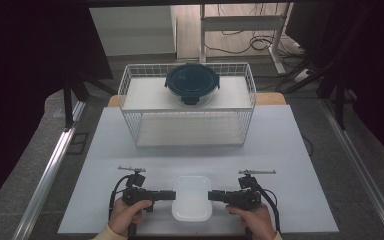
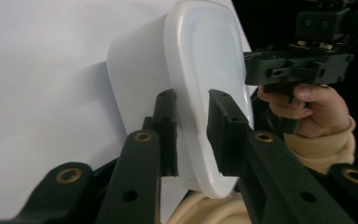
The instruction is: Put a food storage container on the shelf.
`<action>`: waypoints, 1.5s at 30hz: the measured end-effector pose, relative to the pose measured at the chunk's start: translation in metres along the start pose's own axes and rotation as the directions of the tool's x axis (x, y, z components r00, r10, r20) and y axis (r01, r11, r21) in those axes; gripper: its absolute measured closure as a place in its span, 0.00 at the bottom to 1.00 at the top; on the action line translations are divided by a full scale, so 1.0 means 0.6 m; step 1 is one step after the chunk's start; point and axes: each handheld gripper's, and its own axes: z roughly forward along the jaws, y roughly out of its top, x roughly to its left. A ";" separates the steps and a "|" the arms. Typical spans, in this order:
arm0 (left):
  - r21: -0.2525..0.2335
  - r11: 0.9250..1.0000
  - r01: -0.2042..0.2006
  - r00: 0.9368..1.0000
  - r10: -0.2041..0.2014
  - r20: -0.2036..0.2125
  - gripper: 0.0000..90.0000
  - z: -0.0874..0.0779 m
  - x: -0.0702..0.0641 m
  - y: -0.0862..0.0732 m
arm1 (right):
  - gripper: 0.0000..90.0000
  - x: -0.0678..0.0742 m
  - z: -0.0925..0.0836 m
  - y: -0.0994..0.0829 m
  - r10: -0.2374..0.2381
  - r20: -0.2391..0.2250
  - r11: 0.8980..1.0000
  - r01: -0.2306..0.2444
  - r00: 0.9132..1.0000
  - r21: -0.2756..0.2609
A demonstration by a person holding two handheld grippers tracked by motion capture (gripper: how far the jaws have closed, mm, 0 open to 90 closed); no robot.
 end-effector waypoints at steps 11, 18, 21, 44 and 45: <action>-0.027 0.998 -0.057 0.998 0.057 -0.009 0.90 -0.011 -0.020 -0.001 | 0.89 0.009 -0.011 0.003 -0.038 0.007 0.999 0.038 0.999 -0.021; -0.054 0.994 -0.095 0.995 0.095 -0.006 0.90 -0.021 -0.037 0.002 | 0.89 0.020 -0.020 0.011 -0.082 0.000 0.996 0.082 0.997 -0.036; -0.064 0.991 -0.115 0.993 0.115 -0.012 0.90 -0.025 -0.044 0.004 | 0.89 0.027 -0.025 0.017 -0.105 0.001 0.993 0.105 0.994 -0.047; -0.118 0.967 -0.224 0.975 0.221 -0.041 0.91 -0.067 -0.097 0.109 | 0.88 0.070 -0.052 0.126 -0.230 0.013 0.969 0.230 0.973 -0.095; -0.121 0.966 -0.227 0.974 0.224 -0.040 0.91 -0.070 -0.099 0.116 | 0.88 0.074 -0.053 0.135 -0.238 0.017 0.967 0.238 0.971 -0.093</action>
